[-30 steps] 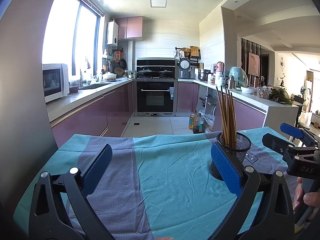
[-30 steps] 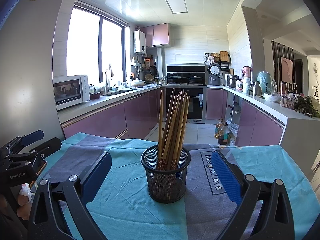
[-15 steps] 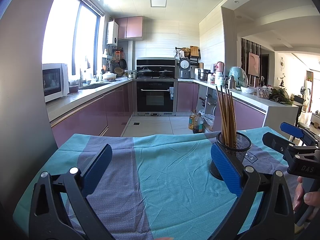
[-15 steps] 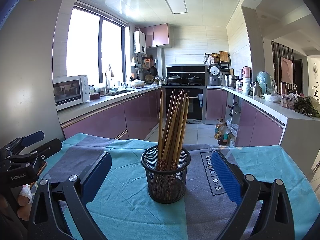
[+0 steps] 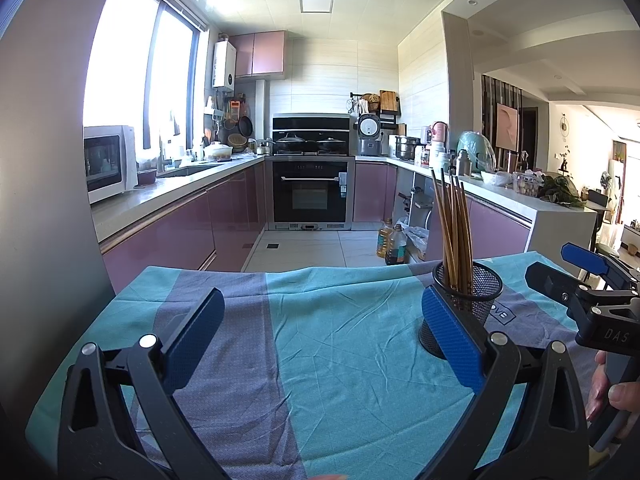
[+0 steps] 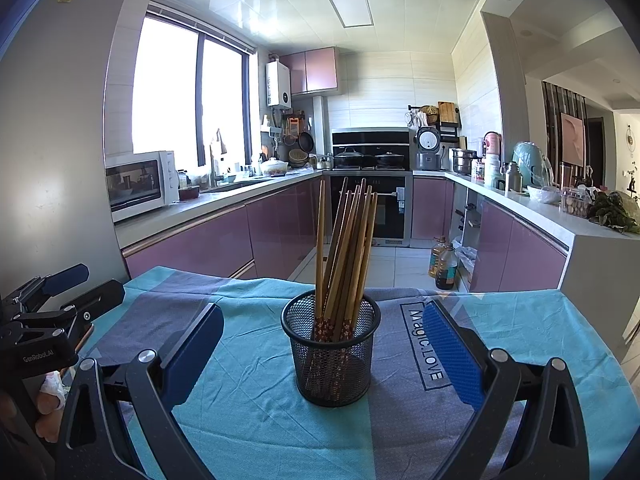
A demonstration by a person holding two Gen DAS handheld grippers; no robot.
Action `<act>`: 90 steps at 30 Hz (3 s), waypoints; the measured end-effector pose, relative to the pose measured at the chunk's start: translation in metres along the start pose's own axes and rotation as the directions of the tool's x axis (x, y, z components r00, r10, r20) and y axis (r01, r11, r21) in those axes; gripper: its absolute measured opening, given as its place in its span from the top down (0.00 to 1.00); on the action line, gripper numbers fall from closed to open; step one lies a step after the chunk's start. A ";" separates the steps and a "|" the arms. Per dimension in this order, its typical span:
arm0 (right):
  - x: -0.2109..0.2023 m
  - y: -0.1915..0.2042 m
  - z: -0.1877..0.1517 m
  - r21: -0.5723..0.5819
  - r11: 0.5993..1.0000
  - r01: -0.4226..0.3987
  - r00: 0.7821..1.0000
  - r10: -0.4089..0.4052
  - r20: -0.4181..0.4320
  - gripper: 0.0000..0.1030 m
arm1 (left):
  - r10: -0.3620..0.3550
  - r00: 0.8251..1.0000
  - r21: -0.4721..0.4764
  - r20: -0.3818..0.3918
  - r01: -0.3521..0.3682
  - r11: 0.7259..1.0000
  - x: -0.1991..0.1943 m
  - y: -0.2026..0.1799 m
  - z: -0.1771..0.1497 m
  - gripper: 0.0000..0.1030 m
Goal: Organize utensils
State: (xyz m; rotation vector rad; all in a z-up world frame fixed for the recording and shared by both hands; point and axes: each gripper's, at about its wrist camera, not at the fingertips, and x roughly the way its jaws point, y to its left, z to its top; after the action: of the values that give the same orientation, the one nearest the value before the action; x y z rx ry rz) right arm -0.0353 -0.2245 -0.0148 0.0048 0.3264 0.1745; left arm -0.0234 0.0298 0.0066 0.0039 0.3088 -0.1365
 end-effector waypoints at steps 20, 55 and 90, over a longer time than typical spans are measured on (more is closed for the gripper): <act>0.001 -0.001 0.000 0.007 1.000 0.001 1.000 -0.001 0.000 0.06 | -0.002 1.000 -0.001 -0.002 0.002 1.000 0.000 -0.001 -0.001 0.06; -0.001 0.000 0.000 0.017 1.000 0.008 1.000 -0.008 0.004 0.06 | -0.003 1.000 0.001 -0.006 0.003 1.000 0.001 -0.002 -0.001 0.06; 0.011 -0.021 -0.010 0.044 0.998 0.053 0.996 -0.050 -0.073 0.06 | 0.003 0.996 -0.026 -0.089 -0.005 1.000 0.019 0.008 -0.012 0.06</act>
State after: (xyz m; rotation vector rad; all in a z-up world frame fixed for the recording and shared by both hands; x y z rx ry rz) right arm -0.0248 -0.2439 -0.0288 0.0351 0.4023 0.1166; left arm -0.0079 0.0353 -0.0104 -0.0154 0.3993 -0.1288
